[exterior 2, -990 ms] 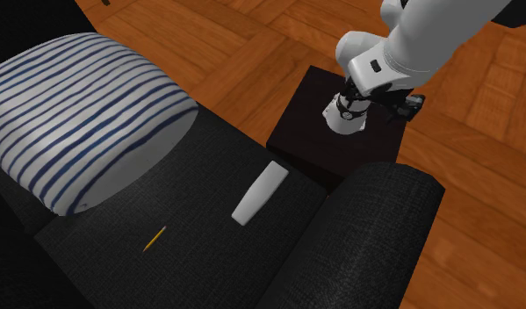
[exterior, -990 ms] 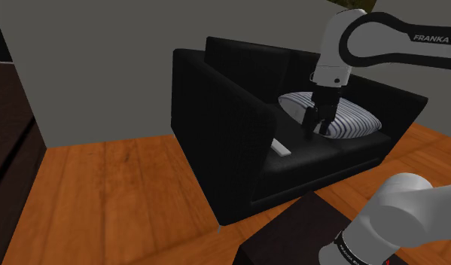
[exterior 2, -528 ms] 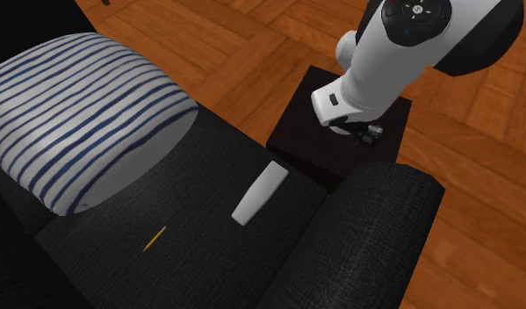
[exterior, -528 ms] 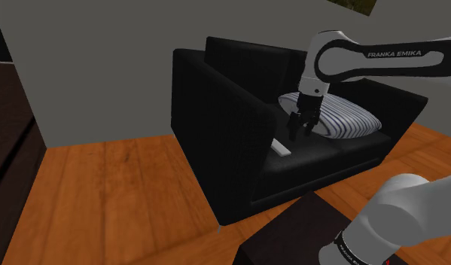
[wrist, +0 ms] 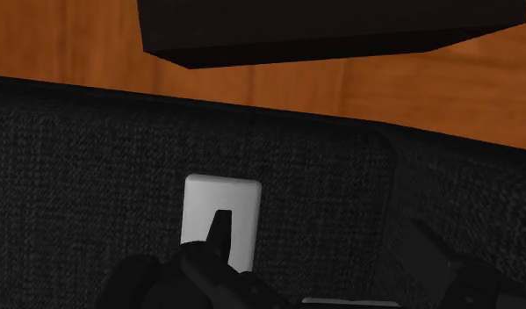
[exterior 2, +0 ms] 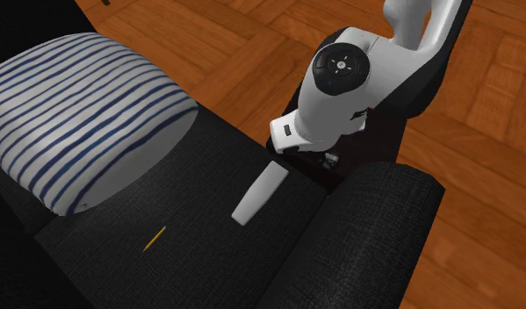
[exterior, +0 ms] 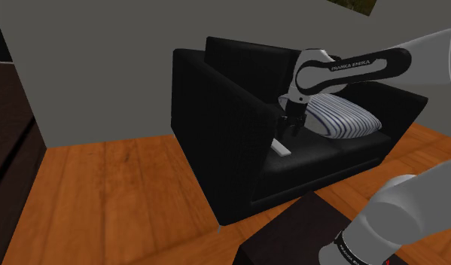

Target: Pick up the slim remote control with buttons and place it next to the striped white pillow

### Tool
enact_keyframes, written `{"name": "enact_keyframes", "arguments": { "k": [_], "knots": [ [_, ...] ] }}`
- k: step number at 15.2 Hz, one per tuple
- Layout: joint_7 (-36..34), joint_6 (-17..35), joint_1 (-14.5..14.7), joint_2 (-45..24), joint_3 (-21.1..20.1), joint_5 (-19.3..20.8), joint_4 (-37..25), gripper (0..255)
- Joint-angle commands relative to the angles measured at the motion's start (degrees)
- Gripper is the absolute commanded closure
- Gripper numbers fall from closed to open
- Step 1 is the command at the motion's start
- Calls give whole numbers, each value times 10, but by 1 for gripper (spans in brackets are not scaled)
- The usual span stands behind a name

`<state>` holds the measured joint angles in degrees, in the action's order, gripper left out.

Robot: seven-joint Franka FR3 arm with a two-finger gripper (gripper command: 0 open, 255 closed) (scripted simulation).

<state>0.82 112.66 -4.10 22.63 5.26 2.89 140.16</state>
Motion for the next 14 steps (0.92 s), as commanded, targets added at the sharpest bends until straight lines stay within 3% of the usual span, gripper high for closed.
{"name": "enact_keyframes", "arguments": {
  "k": [1, 10, 14],
  "knots": [
    [7, 36, -6, -37, 10, 3, -12, 0],
    [43, 162, -26, -214, 45, -14, -103, 0],
    [47, 187, -27, -232, 46, -18, -96, 0]
  ]
}}
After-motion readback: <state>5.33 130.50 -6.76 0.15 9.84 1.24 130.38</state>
